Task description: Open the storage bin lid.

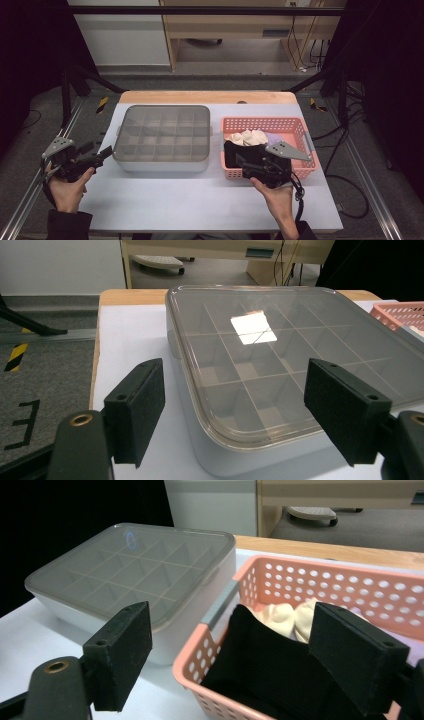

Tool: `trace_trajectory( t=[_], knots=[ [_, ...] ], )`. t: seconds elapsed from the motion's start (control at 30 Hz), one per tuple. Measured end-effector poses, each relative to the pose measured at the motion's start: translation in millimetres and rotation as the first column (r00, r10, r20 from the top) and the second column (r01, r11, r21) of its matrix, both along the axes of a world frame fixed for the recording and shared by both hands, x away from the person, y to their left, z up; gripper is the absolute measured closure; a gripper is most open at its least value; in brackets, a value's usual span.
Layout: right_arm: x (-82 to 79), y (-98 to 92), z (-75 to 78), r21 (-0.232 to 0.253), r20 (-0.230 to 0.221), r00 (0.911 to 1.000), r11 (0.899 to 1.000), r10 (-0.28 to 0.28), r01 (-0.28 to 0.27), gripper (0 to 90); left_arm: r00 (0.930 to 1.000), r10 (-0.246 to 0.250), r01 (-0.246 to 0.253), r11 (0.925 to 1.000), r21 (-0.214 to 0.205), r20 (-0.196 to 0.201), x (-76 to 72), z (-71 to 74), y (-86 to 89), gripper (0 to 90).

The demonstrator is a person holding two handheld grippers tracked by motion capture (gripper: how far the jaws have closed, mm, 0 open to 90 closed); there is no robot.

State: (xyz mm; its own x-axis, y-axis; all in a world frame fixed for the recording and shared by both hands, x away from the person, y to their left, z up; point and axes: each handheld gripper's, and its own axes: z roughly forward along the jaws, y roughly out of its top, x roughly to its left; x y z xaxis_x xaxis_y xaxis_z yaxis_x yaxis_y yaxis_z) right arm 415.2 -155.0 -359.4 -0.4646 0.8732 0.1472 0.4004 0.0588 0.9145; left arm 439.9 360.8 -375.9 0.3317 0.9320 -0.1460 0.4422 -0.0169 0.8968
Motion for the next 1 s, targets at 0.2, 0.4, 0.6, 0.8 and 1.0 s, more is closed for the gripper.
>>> trace_trajectory(
  t=[0.2, 0.4, 0.6, 0.8, 1.0],
  knots=[
    [12.1, 16.5, 0.3, 0.026, 0.024, 0.9996, 1.0, 0.014, -0.015, 18.3, 1.0, 0.002, -0.002, 1.0, 0.002, -0.006, 9.8, 0.3, -1.3, 24.1],
    [24.3, 33.6, -0.1, 0.033, 0.027, 0.9992, 0.999, 0.028, -0.029, 20.1, 0.9998, -0.011, 0.011, 0.9999, 0.007, -0.019, 22.6, -0.2, -4.5, 25.6],
    [38.5, 57.9, 2.9, 0.035, 0.022, 0.9983, 0.998, 0.054, -0.055, 20.9, 0.9993, -0.018, 0.018, 0.9998, 0.005, -0.032, 35.6, -2.3, -4.4, 27.9],
    [51.3, 75.3, 2.2, 0.026, 0.013, 0.9982, 0.998, 0.059, -0.06, 21.2, 0.9987, -0.026, 0.026, 0.9997, -0.001, -0.045, 48.7, -4.7, -3.4, 29.6],
    [63.1, 85.4, 0.8, 0.032, 0.003, 0.9987, 0.998, 0.052, -0.052, 22.0, 0.9978, -0.029, 0.029, 0.9995, 0.008, -0.06, 58.3, -6.1, -5.4, 29.9]
  ],
)
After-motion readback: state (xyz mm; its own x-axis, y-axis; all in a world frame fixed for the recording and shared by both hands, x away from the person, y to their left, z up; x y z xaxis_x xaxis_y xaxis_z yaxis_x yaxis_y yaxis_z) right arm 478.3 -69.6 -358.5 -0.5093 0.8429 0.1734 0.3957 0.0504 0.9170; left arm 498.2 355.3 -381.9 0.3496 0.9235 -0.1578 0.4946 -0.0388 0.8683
